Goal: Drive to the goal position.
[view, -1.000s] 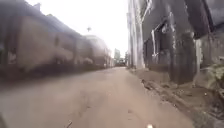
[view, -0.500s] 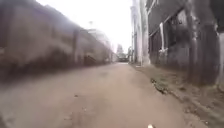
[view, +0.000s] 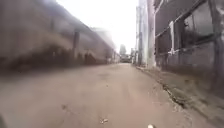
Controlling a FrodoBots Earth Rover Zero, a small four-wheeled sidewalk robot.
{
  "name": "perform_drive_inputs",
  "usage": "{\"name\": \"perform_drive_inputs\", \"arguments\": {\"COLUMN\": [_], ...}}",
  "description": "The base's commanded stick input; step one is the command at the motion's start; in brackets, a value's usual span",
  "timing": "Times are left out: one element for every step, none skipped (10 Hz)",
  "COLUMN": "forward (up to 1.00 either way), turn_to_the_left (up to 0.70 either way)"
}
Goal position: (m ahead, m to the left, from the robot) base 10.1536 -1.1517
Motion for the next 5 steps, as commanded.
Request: {"name": "perform_drive_inputs", "arguments": {"forward": [1.0,1.0,1.0,1.0,1.0], "turn_to_the_left": [0.0,0.0,0.0,0.0,0.0]}}
